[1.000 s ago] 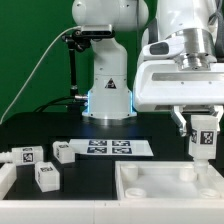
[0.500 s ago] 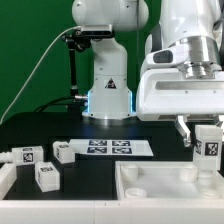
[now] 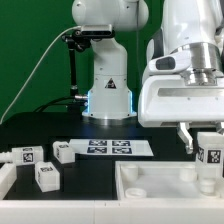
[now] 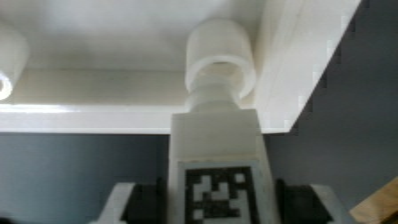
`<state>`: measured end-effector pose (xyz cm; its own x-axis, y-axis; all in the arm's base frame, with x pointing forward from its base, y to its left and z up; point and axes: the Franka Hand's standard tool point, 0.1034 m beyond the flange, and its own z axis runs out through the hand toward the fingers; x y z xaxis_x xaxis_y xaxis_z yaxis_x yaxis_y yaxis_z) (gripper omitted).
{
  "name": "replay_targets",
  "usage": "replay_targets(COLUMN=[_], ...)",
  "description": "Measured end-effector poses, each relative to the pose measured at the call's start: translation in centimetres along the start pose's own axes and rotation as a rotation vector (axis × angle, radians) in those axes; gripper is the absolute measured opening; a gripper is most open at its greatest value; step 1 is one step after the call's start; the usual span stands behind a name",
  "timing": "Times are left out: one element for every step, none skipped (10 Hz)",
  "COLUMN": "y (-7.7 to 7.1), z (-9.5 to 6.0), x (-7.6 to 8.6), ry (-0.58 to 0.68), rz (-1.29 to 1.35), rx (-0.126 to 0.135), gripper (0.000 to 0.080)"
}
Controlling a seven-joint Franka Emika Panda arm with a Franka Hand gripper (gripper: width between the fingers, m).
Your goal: Assemble one leg
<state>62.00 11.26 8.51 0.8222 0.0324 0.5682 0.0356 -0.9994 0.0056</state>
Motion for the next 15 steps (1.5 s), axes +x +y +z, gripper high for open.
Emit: replay_targets(y=[-0.17,-0.14,-0.15,-0.15,-0.13,-0.13,-0.14,-0.14,-0.13,-0.13,-0.13,-0.13,-0.13,-0.13,-0.13], z=[0.26,0.41,0.68,0.83,0.86,0.87,0.87,0.87,0.86,0.86,0.87,0.87,0.87,0.87,0.87], x=[-0.24,-0.42,-0.82,-1.06,-1.09,-1.10,-1.10,-1.10,-1.09,-1.09,-1.10,-1.11,-1.11,-1.11,-1.11], ry=[-0.004,-0.004,-0.009,-0.013,-0.012,-0.010,-0.010,-0.010,-0.010,-0.010,-0.010,-0.010,-0.010,-0.010,-0.010], rz=[-0.002,-0.003,-0.006,-0.007,-0.010,-0.012,-0.013,-0.014,-0.016,-0.017,-0.019,-0.020,-0.023,-0.027,-0.029], rx=[0.001,0.000,-0.001,-0.002,-0.003,-0.003,-0.003,-0.003,-0.003,-0.003,-0.003,-0.003,-0.003,-0.003,-0.003], gripper=[0.0284,0.0284,0.0284,0.0284,0.0284,0.0284,0.0284,0.0284,0.0284,0.0284,0.0284,0.0284,0.0468,0.0585,0.0585])
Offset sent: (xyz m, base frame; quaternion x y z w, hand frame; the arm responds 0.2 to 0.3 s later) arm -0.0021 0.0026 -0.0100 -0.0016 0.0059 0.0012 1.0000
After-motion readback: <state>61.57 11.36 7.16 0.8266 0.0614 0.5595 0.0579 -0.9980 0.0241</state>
